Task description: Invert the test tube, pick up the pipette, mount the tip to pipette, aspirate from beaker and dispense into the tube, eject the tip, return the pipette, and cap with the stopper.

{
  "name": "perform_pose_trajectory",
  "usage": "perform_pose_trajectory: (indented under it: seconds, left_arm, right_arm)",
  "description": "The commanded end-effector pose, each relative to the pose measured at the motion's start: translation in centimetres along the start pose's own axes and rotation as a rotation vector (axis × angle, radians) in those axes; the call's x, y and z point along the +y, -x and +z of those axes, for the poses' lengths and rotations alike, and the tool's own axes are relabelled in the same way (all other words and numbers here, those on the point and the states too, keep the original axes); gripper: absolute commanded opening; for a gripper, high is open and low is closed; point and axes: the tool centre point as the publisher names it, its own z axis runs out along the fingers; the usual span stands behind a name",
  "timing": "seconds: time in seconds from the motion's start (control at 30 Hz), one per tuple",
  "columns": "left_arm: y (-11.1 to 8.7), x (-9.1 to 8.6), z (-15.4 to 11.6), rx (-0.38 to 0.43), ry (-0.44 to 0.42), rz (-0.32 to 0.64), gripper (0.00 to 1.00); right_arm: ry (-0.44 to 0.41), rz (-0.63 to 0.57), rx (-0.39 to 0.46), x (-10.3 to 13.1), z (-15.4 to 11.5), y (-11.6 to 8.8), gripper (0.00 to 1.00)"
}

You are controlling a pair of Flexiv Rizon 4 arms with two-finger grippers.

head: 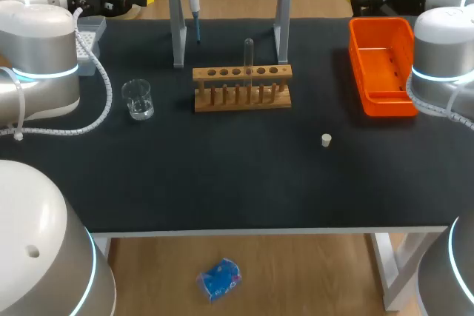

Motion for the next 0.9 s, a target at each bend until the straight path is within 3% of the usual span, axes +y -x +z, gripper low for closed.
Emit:
perform_pose_trajectory:
  seconds: [0.03,0.57,0.9]
  left_arm:
    - [0.0,0.1,0.0,-0.002,-0.004,0.001,1.00]
    - [-0.1,0.1,0.0,0.001,-0.002,0.011,1.00]
    - [-1.5,-0.3,0.3,0.180,-0.054,0.126,1.00]
  right_arm:
    - [0.001,0.000,0.000,0.0,0.0,0.0,1.00]
    - [0.001,0.000,0.000,0.0,0.0,0.0,1.00]
    - [0.102,0.050,0.167,0.9,-1.0,-1.4,1.00]
